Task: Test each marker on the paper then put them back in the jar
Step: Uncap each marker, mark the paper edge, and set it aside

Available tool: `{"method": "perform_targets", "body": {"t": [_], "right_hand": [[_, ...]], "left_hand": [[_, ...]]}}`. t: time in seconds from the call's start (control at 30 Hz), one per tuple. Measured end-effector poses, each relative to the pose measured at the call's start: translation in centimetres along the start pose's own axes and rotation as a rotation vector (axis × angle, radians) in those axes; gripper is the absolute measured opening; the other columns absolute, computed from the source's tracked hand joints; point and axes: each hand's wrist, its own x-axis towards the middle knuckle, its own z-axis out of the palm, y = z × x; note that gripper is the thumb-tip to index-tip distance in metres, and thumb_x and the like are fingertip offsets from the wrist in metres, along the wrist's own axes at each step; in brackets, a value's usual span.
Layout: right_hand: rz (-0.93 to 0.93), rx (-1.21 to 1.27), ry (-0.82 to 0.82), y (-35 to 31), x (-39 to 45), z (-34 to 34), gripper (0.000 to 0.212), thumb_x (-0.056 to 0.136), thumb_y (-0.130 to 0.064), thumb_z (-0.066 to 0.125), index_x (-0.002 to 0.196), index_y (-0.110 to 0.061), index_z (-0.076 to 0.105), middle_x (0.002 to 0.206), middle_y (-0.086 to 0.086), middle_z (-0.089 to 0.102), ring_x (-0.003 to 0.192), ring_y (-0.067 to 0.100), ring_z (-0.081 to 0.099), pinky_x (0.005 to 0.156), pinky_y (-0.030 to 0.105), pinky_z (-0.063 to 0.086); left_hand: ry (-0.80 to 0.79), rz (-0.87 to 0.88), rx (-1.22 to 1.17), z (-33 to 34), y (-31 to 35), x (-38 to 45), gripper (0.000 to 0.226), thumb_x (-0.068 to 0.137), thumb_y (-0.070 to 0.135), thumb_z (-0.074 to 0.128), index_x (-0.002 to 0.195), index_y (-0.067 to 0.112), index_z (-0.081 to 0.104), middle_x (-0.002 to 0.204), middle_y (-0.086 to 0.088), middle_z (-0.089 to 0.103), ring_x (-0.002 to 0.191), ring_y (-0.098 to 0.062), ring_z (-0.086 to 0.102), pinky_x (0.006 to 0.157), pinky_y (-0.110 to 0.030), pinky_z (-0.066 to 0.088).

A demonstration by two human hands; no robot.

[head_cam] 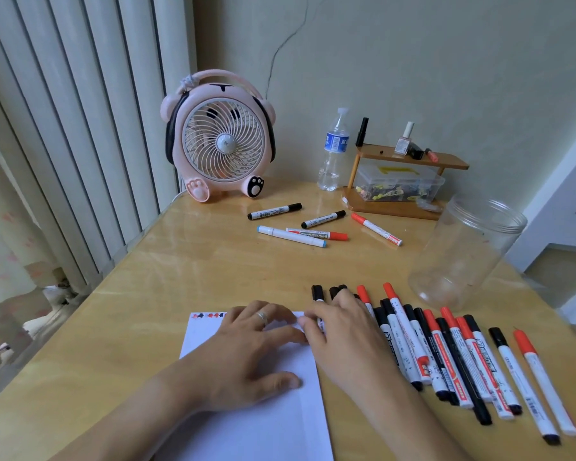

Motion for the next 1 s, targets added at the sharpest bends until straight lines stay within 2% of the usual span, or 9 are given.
{"method": "perform_targets", "body": {"t": [0.17,0.27,0.37,0.43,0.53,0.67,0.8,0.9,1.0], "right_hand": [[0.008,0.025,0.088,-0.4,2.3,-1.0,0.024,0.103,-0.039,0.047,0.101,-0.027,0.067,0.099,-0.004,0.051,0.096,0.019,0.055,0.071,0.032,0.04],[0.014,0.035,0.109,-0.5,5.3,-1.3,0.022,0.104,-0.03,0.046,0.108,-0.021,0.065,0.106,-0.003,0.055,0.098,0.018,0.055,0.069,0.03,0.039],[0.004,0.031,0.109,-0.4,9.4,-0.9,0.034,0.104,-0.021,0.046,0.135,-0.017,0.059,0.131,0.002,0.057,0.119,0.022,0.055,0.085,0.033,0.048],[-0.024,0.006,0.087,0.0,11.9,-0.2,0.046,0.104,-0.015,0.046,0.149,-0.015,0.048,0.144,0.003,0.052,0.13,0.025,0.05,0.099,0.037,0.047],[-0.026,-0.047,0.033,1.1,14.6,1.2,0.053,0.103,-0.012,0.047,0.155,-0.014,0.04,0.15,0.003,0.049,0.133,0.026,0.048,0.106,0.038,0.043],[0.026,-0.078,0.112,2.0,16.0,2.6,0.044,0.103,-0.018,0.053,0.146,-0.015,0.051,0.134,0.004,0.057,0.125,0.025,0.049,0.098,0.036,0.045],[0.014,-0.052,0.158,1.6,15.9,2.5,0.023,0.099,-0.023,0.065,0.121,-0.017,0.067,0.119,0.003,0.058,0.118,0.023,0.05,0.092,0.033,0.045],[-0.009,-0.05,0.185,1.1,14.9,2.1,0.01,0.1,-0.016,0.059,0.099,-0.014,0.069,0.107,0.002,0.057,0.111,0.024,0.052,0.085,0.033,0.046],[-0.051,-0.047,0.119,0.7,14.0,1.9,0.011,0.101,-0.013,0.054,0.099,-0.013,0.065,0.108,0.002,0.058,0.11,0.024,0.053,0.081,0.032,0.044]], "left_hand": [[0.166,-0.122,-0.094,-1.5,-1.4,0.2,0.032,0.096,0.051,0.051,0.126,0.045,0.059,0.128,0.027,0.047,0.127,0.001,0.043,0.107,-0.034,0.035],[0.284,-0.262,-0.076,-2.1,-3.4,0.2,0.028,0.094,0.046,0.046,0.116,0.042,0.063,0.117,0.027,0.051,0.114,0.0,0.05,0.095,-0.041,0.048],[0.368,-0.363,-0.086,-2.4,-5.0,0.2,0.029,0.093,0.046,0.042,0.109,0.039,0.066,0.11,0.027,0.051,0.107,-0.001,0.052,0.093,-0.042,0.048],[0.408,-0.399,-0.085,-2.6,-5.3,0.2,0.026,0.093,0.041,0.045,0.105,0.037,0.067,0.107,0.028,0.051,0.105,-0.002,0.052,0.092,-0.04,0.047],[0.437,-0.412,-0.081,-2.7,-5.4,0.2,0.02,0.093,0.031,0.051,0.101,0.035,0.069,0.104,0.027,0.053,0.104,-0.002,0.052,0.088,-0.033,0.047],[0.443,-0.388,-0.086,-2.5,-5.2,0.3,0.019,0.094,0.021,0.057,0.1,0.033,0.069,0.102,0.023,0.055,0.1,-0.003,0.052,0.084,-0.03,0.046],[0.442,-0.377,-0.09,-2.6,-4.9,0.4,0.021,0.094,0.015,0.059,0.101,0.032,0.07,0.102,0.02,0.057,0.098,-0.005,0.053,0.084,-0.03,0.048],[0.447,-0.38,-0.086,-2.6,-4.9,0.4,0.022,0.094,0.014,0.06,0.103,0.032,0.07,0.102,0.019,0.058,0.099,-0.005,0.054,0.084,-0.031,0.048],[0.445,-0.392,-0.09,-2.5,-4.9,0.5,0.023,0.094,0.013,0.06,0.103,0.032,0.069,0.103,0.019,0.058,0.101,-0.005,0.055,0.085,-0.03,0.049]]}}
